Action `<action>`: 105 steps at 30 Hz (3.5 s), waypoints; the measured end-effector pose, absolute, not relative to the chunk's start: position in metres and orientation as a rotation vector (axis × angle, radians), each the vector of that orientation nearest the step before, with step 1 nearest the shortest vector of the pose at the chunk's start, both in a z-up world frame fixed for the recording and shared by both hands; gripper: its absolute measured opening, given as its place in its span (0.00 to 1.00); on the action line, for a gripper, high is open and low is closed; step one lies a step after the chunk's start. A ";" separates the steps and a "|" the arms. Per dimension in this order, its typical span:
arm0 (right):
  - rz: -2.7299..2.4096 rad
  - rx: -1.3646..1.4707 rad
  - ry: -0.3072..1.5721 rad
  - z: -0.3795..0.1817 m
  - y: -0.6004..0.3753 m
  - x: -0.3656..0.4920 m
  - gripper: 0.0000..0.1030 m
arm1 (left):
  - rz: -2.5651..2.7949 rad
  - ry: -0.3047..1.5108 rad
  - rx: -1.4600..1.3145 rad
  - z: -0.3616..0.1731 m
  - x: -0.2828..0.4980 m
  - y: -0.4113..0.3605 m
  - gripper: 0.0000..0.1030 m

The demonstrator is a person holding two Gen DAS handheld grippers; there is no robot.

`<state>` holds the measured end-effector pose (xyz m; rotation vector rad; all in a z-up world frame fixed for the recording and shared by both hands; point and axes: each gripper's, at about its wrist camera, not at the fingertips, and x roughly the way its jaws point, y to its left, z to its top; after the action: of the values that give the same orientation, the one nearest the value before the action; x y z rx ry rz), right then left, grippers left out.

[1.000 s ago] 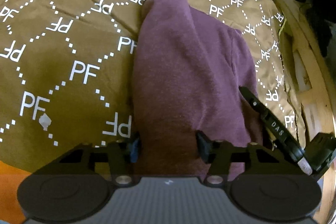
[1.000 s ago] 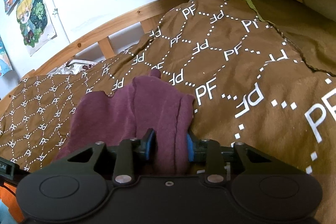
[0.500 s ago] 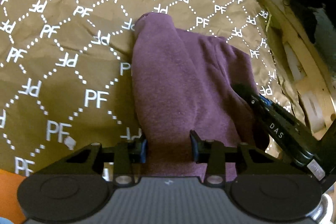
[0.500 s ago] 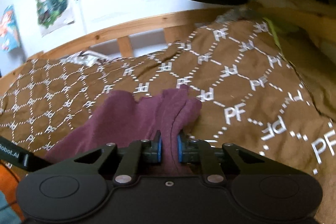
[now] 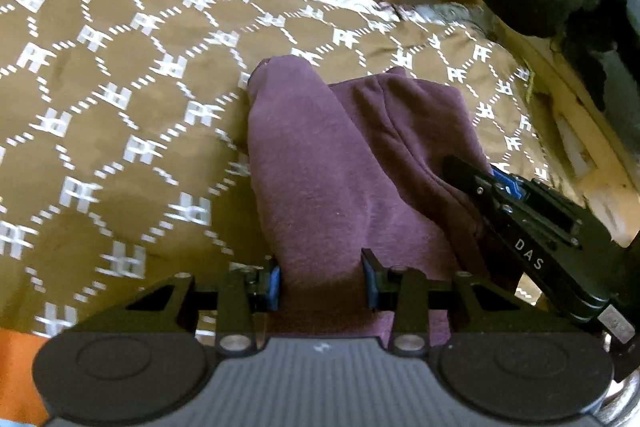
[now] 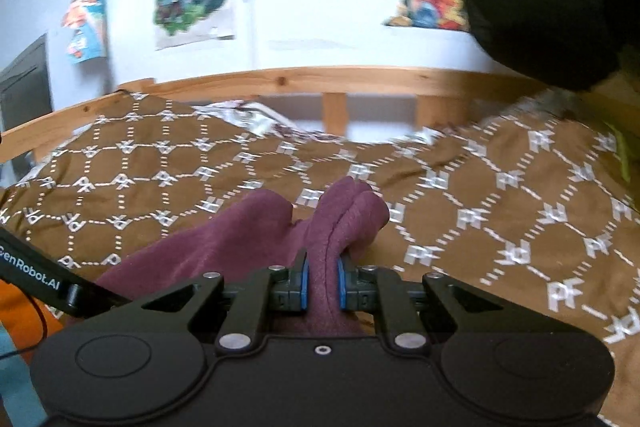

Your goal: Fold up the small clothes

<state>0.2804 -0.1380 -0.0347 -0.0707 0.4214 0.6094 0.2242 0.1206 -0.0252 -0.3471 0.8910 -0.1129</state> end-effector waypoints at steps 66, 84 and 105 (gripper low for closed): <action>0.602 0.181 0.316 0.007 -0.191 0.217 0.99 | 0.441 0.510 -0.154 0.009 0.108 0.111 1.00; 0.625 0.056 0.301 0.012 -0.204 0.112 0.99 | 0.379 0.571 -0.149 -0.004 0.033 0.087 1.00; 0.554 0.030 0.431 -0.049 -0.196 0.121 0.99 | 0.338 0.589 -0.016 -0.046 0.041 0.076 1.00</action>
<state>0.1209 -0.1963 -0.0489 0.0303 0.4307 0.5536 0.0411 0.0759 -0.0460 -0.0161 0.5895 0.3376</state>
